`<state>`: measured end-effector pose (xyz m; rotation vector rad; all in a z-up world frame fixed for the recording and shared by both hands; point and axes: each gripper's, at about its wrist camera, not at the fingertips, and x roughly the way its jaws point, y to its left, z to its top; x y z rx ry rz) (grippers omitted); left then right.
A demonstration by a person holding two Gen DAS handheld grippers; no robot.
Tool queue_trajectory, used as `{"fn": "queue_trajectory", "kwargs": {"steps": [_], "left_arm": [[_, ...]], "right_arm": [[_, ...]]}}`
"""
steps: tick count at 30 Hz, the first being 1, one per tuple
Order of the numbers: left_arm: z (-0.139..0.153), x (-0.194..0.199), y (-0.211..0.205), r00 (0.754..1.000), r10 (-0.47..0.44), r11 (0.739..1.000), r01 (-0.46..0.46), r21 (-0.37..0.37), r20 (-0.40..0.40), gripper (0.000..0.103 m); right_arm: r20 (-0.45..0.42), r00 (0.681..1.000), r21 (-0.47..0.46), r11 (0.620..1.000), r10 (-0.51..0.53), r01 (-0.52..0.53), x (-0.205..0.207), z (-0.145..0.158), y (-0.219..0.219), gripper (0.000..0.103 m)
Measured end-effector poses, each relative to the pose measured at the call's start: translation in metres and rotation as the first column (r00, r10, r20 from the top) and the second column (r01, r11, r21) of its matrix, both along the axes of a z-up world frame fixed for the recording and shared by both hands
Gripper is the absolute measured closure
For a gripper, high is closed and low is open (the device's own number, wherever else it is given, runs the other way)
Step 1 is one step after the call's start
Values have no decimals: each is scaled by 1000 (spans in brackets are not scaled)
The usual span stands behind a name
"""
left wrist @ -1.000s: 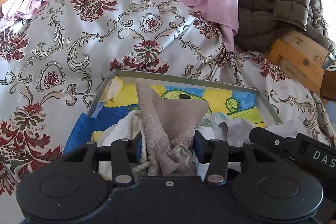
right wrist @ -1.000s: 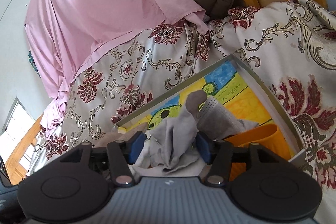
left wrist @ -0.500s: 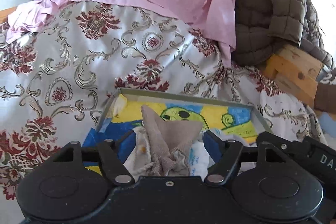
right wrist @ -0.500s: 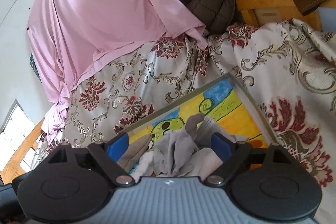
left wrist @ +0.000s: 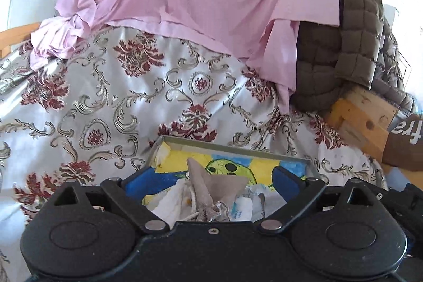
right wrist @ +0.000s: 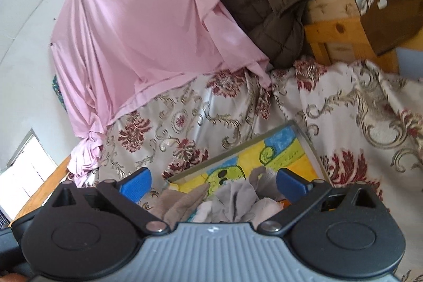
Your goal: Organize soft objects
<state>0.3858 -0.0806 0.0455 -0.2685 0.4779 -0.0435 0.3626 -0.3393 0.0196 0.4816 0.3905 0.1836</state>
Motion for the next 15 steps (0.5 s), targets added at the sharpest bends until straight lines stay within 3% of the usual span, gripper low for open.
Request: {"fn": "queue_trajectory", "kwargs": {"steps": [15], "left_arm": [[35,-62,5,998,18,999,-21,44,64,1]], "right_arm": [[73,997,-80,997,-6,12,-52,29,11,0]]}}
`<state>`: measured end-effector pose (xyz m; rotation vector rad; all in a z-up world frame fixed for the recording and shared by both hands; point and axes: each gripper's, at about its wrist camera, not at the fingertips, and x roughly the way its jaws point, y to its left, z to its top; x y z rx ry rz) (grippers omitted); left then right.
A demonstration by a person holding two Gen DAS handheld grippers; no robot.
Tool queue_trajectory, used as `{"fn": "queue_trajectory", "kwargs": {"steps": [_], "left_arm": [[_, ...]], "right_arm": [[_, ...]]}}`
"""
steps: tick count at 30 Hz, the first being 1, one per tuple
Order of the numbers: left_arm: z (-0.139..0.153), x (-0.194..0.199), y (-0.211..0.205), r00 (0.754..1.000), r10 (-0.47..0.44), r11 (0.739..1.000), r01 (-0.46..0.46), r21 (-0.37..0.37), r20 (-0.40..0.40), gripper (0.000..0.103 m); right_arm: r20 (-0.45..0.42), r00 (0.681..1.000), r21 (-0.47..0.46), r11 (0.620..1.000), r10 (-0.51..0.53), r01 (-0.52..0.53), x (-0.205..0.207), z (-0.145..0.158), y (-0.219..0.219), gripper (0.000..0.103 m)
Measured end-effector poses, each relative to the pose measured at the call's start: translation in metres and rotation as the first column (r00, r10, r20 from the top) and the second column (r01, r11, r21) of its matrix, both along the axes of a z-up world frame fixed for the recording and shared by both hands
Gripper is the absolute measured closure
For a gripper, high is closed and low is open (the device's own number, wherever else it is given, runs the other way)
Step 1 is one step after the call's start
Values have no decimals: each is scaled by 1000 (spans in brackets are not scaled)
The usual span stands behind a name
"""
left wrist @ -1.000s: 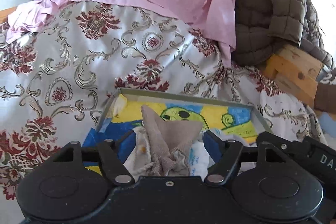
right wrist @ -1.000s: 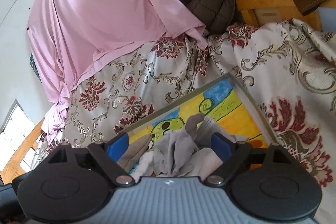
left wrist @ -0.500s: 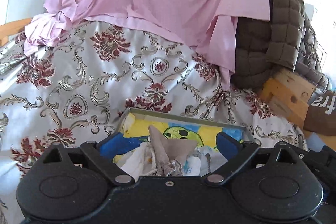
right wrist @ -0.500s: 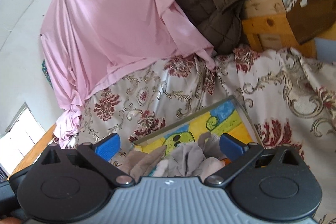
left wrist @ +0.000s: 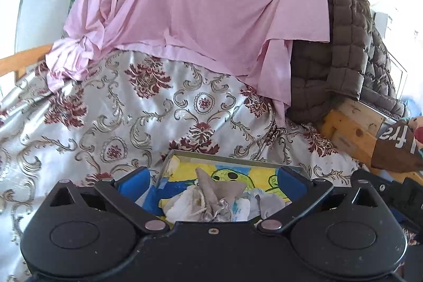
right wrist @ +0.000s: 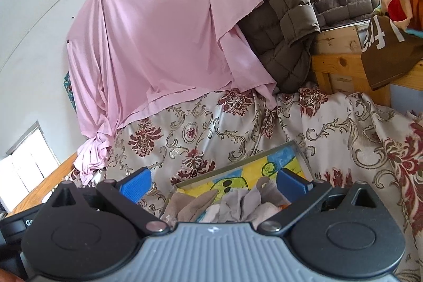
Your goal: Organize soft objects
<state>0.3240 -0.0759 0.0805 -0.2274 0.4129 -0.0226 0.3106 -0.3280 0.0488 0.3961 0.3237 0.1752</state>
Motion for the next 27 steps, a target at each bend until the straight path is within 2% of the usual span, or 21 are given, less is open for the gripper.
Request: {"fn": "queue_trajectory", "kwargs": {"steps": [3,11,21,27], "left_arm": [[1,-14,0,1000,2,1000,-2,16,11,1],[0,-54,5,999,9,1000,-9,-2,34,1],[-7,-98,18,999,9,1000,-9,-4,39,1],[-15,-123,25,999,7,1000,-8,18,49,1]], "right_arm": [[-2,1000,-12,1000,-7,7,-11,0,2,0],[3,999,-51,998,-38,38,-45,-1,7,0],[-16,1000,-105,994,-21,19,-86,-13,21,0],[0,999,-124,992,-35,35,-104,-19,31,0]]}}
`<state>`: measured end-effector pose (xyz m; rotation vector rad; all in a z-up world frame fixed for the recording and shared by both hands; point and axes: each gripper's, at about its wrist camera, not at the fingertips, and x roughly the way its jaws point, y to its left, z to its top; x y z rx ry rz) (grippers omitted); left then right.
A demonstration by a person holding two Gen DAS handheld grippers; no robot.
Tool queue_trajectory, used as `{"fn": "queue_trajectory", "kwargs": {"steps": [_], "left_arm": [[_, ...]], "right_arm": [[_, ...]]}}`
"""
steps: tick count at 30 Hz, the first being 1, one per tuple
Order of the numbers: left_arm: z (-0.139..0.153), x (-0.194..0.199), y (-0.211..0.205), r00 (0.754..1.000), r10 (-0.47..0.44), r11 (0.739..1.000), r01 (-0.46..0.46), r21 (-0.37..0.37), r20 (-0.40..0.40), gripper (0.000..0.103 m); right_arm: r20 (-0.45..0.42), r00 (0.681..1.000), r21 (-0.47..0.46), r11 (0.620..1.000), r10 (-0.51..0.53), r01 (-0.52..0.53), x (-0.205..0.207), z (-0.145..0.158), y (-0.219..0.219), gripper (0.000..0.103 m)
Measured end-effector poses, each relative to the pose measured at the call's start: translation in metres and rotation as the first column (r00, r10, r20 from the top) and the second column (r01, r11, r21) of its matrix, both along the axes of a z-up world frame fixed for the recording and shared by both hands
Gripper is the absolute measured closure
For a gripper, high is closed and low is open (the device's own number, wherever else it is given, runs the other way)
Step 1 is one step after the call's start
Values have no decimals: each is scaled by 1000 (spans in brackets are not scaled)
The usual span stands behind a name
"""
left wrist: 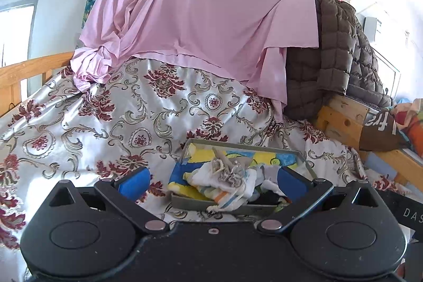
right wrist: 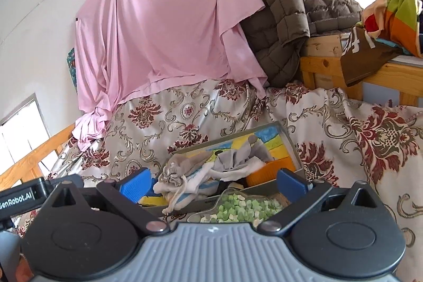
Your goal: Organize soft objects
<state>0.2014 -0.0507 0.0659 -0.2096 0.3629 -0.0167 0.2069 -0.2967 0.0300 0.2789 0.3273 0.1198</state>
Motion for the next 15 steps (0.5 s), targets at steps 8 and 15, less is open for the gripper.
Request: {"fn": "queue_trajectory", "kwargs": {"steps": [8,15], "left_arm": [[-9,-23,13,1000,15,1000,-15,-6,-9,1],[-15,-42,19,1000,7,999,-7,-37,-13,1]], "right_arm": [[73,997,-3,999,-36,36,-28,-3,6,0],[51,997,-8,998,-60,60,-48,-15,9,0]]}}
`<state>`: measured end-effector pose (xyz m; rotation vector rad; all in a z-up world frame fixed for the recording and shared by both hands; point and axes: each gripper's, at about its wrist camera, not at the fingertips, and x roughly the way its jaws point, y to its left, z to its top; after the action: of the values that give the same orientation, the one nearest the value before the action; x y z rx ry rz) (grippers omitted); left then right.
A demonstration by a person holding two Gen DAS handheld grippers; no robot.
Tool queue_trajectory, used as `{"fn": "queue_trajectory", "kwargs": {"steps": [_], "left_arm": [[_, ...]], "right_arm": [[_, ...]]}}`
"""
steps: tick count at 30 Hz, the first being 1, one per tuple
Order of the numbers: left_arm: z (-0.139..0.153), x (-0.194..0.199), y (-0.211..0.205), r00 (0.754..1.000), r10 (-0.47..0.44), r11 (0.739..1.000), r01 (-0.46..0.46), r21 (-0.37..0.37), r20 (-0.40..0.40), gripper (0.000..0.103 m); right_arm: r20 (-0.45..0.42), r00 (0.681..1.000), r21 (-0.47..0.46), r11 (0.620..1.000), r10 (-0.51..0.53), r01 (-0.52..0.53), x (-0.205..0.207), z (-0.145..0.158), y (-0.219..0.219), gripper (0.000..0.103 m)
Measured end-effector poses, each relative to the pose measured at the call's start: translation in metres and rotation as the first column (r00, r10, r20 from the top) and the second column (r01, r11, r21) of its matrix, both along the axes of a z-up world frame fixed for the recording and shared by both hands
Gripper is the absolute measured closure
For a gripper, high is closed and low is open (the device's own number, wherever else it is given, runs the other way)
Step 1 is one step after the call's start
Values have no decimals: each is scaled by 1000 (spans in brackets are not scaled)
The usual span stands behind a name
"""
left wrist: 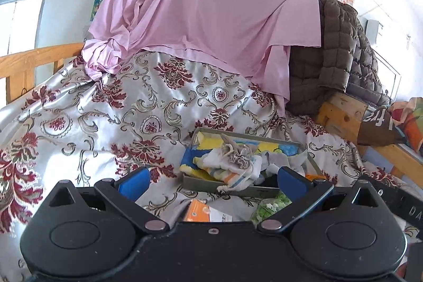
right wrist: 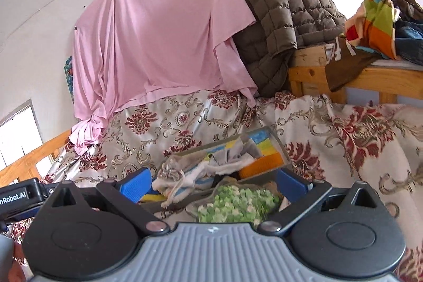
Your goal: Organize soft objects
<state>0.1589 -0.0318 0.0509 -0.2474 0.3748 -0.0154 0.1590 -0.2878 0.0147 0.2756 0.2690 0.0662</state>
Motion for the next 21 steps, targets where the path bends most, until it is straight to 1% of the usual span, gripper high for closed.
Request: {"fn": "queue_trajectory", "kwargs": {"steps": [3,7,11,13,17,21], "left_arm": [[-4,-9,1,1000,-1,1000,1,-5,-1,1],[-9,-25,5,1000,4,1000,-4,7,3,1],[-17,-39,8,1000,21,999,-21,39,4,1],[-20,-43,10,1000,28,999,-28,44,0,1],[-24,-53,14,999,34,999,-34,43,-1,1],[-28,-59,15,1000,16,999,-16,49,13,1]], "right_arm": [[-4,1000,3,1000,-7,7,-7,-3,1,0],[4,1000,-3,1000,-4,4,-18,-7,6,0],[1,1000,-17,1000,4,-4,-29,-13,12,0],[-7,1000,-23,1000,1,-1,-34,-16,17,0],[-21,999,-7,1000,-27,27,-48,-25,22,0],[-16,998,0,999,-54,54,-64,-29,25,0]]}}
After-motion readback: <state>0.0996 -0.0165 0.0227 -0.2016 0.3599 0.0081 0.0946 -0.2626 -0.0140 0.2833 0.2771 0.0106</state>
